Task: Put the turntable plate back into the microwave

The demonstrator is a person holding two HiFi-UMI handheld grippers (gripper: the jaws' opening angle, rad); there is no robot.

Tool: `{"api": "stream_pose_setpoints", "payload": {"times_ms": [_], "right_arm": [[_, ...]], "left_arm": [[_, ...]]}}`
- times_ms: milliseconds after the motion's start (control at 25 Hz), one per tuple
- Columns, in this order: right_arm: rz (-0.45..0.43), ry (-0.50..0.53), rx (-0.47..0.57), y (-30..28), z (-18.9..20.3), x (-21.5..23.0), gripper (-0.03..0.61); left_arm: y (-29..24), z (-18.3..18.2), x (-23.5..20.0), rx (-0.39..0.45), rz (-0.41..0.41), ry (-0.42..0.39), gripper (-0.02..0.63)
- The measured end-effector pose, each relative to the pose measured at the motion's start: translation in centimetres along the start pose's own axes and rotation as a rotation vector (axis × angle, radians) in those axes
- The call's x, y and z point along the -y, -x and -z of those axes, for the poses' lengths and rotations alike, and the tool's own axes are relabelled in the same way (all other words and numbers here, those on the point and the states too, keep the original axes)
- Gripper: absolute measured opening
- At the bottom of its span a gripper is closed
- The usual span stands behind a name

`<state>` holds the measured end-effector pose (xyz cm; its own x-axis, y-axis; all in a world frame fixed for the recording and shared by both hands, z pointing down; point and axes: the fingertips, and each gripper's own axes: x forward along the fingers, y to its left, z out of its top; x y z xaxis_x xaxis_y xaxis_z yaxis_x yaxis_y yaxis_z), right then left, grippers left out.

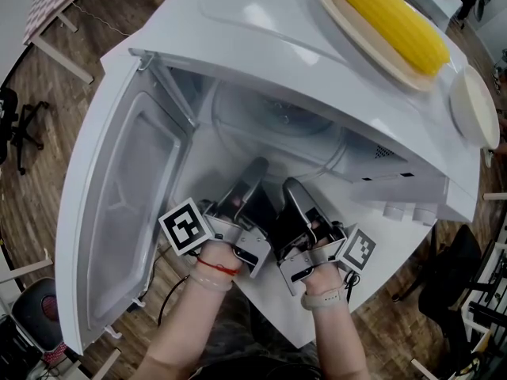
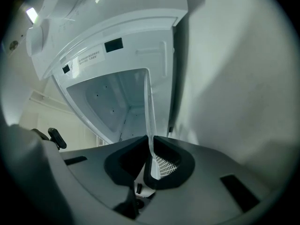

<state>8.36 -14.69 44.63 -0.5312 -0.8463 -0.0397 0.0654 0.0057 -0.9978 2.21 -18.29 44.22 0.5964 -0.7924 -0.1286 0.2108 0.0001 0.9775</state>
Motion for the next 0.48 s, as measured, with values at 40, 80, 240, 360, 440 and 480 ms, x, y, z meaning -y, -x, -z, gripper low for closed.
{"api": "stream_pose_setpoints", "payload": {"times_ms": [40,80,240,360,440,480], "right_arm": [[-0.001,0.001,0.004,0.0,-0.1,0.0,0.044],[-0.003,0.001,0.012,0.0,-0.3,-0.1,0.044],[-0.007,0.003,0.045,-0.1,-1.5,-0.2,0.043],[-0.004,-0.001,0.051,-0.2,-1.8,-0.4,0.044],[-0.008,-0.009,0.072,-0.2,-2.2,-0.5,0.043],[-0.011,-0.012,0.087,-0.1,-2.6,-0.5,0.043]], "left_arm": [[0.0,0.1,0.0,-0.007,0.001,-0.002,0.040],[-0.1,0.2,0.1,-0.017,0.001,-0.007,0.040],[-0.1,0.8,0.2,-0.048,-0.001,-0.035,0.040],[-0.2,0.8,0.2,-0.048,0.002,-0.031,0.041],[-0.2,0.9,0.3,-0.054,0.000,-0.034,0.041],[-0.1,0.9,0.3,-0.056,0.000,-0.032,0.041]]}}
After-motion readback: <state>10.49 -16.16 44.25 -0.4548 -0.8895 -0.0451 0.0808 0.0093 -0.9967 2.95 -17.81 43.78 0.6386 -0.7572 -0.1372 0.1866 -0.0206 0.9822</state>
